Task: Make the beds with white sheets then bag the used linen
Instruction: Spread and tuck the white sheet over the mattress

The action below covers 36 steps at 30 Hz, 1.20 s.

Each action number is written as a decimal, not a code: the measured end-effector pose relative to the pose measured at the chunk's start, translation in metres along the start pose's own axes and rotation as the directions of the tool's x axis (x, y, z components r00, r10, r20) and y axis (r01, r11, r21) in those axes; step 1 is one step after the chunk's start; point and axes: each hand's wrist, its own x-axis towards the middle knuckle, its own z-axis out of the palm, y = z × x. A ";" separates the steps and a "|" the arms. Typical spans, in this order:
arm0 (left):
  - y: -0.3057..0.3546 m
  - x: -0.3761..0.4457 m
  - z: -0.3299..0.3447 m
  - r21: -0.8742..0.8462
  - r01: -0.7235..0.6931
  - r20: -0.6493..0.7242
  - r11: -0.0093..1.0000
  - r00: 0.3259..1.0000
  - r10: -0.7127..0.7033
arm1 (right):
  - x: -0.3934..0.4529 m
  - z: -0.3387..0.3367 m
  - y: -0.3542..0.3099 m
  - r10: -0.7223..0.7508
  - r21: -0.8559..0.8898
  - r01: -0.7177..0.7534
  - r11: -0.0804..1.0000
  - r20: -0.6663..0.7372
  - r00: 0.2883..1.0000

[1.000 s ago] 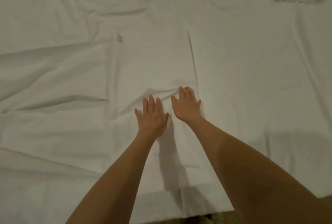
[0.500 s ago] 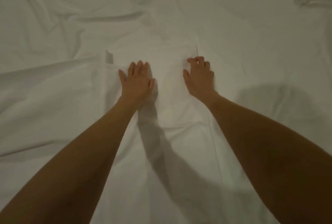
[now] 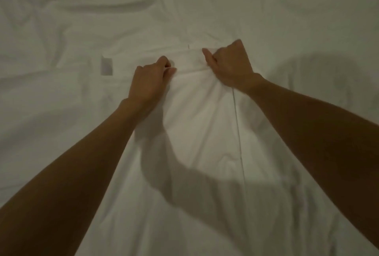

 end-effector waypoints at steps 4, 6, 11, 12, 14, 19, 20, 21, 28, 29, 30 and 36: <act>-0.005 0.003 0.005 0.032 -0.009 -0.011 0.999 1.000 0.010 | 0.001 0.009 -0.002 0.099 0.060 -0.094 0.994 -0.075 0.992; -0.009 0.005 0.005 0.066 0.001 -0.016 0.998 1.000 0.000 | 0.005 0.014 -0.001 0.085 0.104 -0.078 0.991 -0.064 0.994; -0.012 -0.003 -0.001 0.172 0.047 -0.040 0.984 0.998 -0.041 | -0.008 0.026 -0.002 0.472 0.476 -0.355 0.804 -0.150 0.869; -0.017 -0.010 -0.003 0.176 0.062 -0.067 0.982 0.996 -0.051 | -0.013 0.026 -0.003 0.556 0.565 -0.398 0.722 -0.133 0.820; -0.031 -0.033 -0.011 0.164 0.124 -0.127 0.979 0.986 -0.104 | -0.023 0.022 0.002 0.634 0.647 -0.458 0.609 -0.050 0.772; -0.059 -0.134 -0.017 0.052 0.451 -0.154 0.891 0.885 -0.439 | -0.068 0.004 -0.004 0.613 0.659 -0.568 0.493 0.200 0.764; -0.059 -0.156 -0.014 0.014 0.491 -0.130 0.871 0.864 -0.486 | -0.082 0.003 -0.010 0.600 0.657 -0.590 0.470 0.253 0.759; -0.057 -0.177 -0.010 -0.003 0.508 -0.105 0.861 0.856 -0.506 | -0.097 0.003 -0.016 0.580 0.656 -0.609 0.445 0.307 0.755; -0.032 -0.227 -0.001 0.022 0.536 -0.024 0.844 0.844 -0.535 | -0.206 0.022 -0.055 0.501 0.675 -0.729 0.117 0.593 0.630; -0.026 -0.231 0.000 0.052 0.521 -0.006 0.852 0.853 -0.521 | -0.213 0.021 -0.056 0.483 0.683 -0.723 0.105 0.601 0.637; -0.018 -0.235 0.003 0.077 0.493 0.020 0.867 0.868 -0.496 | -0.218 0.020 -0.058 0.473 0.694 -0.712 0.102 0.596 0.649; 0.029 -0.248 0.033 0.231 0.356 0.195 0.906 0.895 -0.401 | -0.227 0.017 -0.058 0.505 0.786 -0.557 0.268 0.378 0.776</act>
